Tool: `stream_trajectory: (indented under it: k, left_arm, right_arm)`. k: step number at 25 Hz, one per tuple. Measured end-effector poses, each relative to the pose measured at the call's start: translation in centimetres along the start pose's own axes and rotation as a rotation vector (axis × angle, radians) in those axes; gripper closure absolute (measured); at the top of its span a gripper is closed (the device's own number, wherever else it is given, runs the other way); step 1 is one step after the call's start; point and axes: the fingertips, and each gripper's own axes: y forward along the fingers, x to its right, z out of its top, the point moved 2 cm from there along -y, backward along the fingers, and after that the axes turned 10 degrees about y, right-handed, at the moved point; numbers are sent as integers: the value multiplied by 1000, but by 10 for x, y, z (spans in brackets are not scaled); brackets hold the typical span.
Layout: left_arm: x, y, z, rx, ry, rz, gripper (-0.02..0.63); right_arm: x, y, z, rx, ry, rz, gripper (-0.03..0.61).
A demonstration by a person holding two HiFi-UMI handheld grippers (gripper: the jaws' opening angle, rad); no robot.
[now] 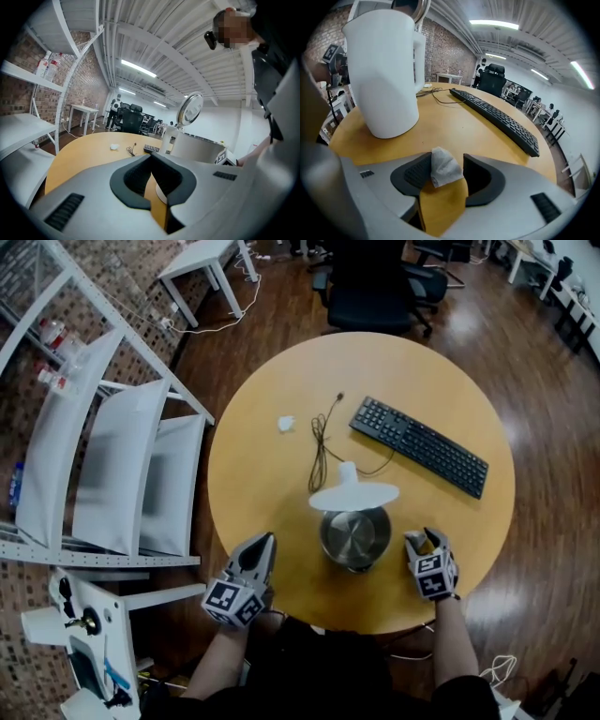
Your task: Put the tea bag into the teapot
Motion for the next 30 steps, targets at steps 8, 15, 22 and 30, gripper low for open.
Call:
stream_trajectory:
  k: [8,15,22,30]
  left_arm:
    - [-8,-10,-5,2,-23,24,612]
    - [-10,-8,2,13,-6,-15,612]
    - [-15,-3,23,65,40,-85,612]
    - [-13,12,71,151,97,-162,612]
  right_arm:
    - [-1,4,-7,-38,131,62,449]
    - [-1,-18,-5,65,258,13,466]
    - [6,-67,13,246,373,-72,466]
    - [15,-155,56,514,413,-182,468]
